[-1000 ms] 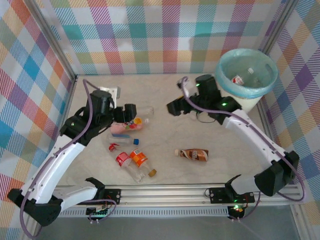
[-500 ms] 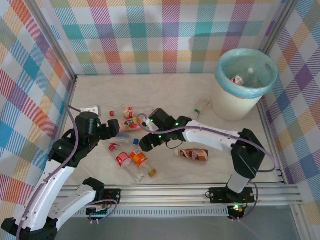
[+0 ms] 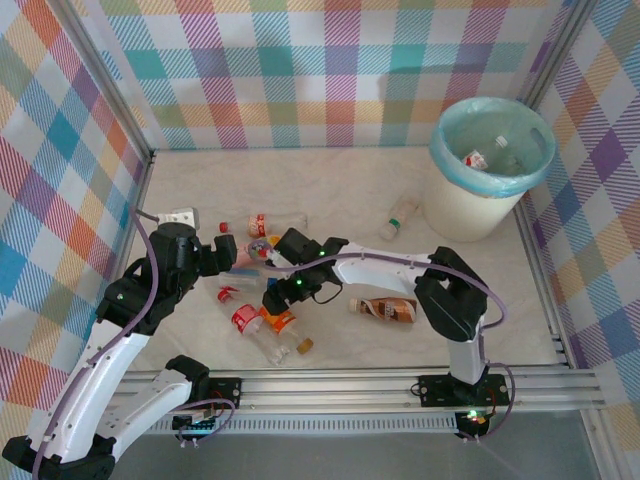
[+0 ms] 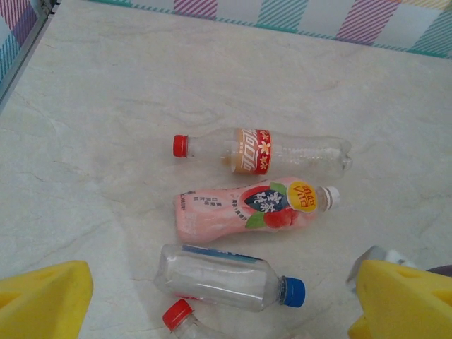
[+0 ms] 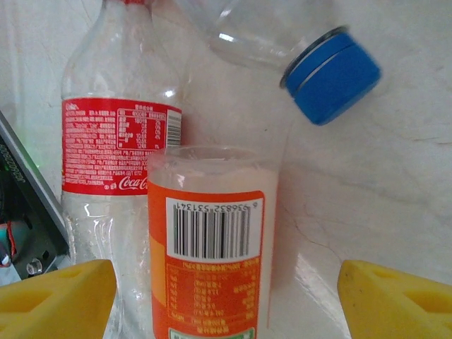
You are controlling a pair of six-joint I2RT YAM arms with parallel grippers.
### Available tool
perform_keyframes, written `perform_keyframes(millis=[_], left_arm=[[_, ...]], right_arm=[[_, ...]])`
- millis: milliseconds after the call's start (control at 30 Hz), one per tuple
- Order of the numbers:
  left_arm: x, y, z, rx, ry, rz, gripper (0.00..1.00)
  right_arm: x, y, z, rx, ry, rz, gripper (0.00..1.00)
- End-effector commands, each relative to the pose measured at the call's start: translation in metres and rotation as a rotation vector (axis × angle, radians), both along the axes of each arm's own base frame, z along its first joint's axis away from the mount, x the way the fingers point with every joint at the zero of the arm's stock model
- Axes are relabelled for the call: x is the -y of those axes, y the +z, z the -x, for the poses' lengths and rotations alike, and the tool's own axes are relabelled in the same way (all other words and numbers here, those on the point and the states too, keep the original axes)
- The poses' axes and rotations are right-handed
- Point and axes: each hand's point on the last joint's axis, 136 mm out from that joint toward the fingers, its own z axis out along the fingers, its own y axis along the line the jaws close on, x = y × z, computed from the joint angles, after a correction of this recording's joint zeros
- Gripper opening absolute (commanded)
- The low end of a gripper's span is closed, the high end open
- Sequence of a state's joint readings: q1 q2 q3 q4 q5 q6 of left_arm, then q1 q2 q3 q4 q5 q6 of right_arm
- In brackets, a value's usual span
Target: Put the plastic bottles in the bin
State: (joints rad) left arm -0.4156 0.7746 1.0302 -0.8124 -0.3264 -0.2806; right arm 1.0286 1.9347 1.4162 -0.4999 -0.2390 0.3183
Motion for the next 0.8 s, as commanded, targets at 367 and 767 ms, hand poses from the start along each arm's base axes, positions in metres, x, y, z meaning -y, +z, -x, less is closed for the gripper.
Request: perform_keyframes(millis=[367, 767], left_arm=[[-0.005, -0.007, 0.010, -0.002, 0.015, 0.027, 0.97], [0.003, -0.006, 0.005, 0.006, -0.003, 0.068, 0.96]], right_arm=[[-0.005, -0.032, 0.006, -0.066, 0.021, 0.081, 0.84], [-0.002, -0.038, -0.002, -0.057, -0.035, 0.126, 0.82]])
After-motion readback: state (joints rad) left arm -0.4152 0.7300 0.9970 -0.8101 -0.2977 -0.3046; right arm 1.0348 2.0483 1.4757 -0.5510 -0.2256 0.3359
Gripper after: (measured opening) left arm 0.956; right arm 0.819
